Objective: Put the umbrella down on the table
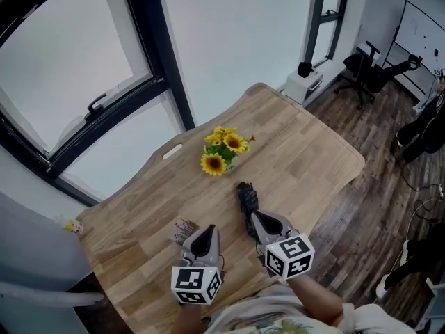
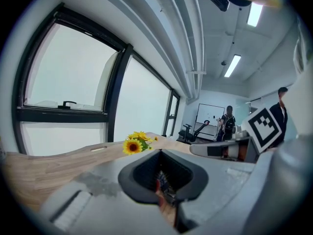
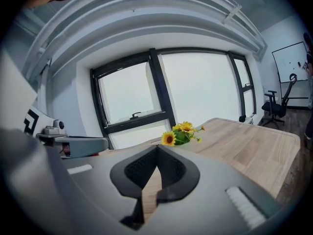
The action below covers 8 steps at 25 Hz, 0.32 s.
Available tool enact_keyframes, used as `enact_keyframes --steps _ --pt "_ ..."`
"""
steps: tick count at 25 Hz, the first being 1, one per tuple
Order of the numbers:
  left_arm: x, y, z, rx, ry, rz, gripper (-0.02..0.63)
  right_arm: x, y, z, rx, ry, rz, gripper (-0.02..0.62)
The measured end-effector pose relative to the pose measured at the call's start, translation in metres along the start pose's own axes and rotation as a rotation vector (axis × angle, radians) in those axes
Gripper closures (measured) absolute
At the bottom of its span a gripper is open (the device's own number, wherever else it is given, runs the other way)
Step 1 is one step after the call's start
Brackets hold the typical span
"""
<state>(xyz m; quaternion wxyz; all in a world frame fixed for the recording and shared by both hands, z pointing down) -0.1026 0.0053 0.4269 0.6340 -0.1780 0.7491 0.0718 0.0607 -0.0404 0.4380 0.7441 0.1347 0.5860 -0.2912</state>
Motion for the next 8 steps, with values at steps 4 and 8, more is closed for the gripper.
enact_keyframes --steps 4,8 --pt "0.004 0.009 0.002 -0.01 -0.008 0.003 0.604 0.002 0.007 -0.007 -0.004 0.003 0.008 0.595" --pt "0.008 0.018 0.002 -0.017 -0.012 0.006 0.604 0.004 0.012 -0.016 -0.006 0.008 0.014 0.595"
Point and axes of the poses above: the fingertips, and each gripper's own axes: y backward along the fingers, z to its right, x out of its top, the point moved 6 cm from there along y, backward along the fingers, and after that the axes turned 11 degrees about z, right-handed, at the moved point
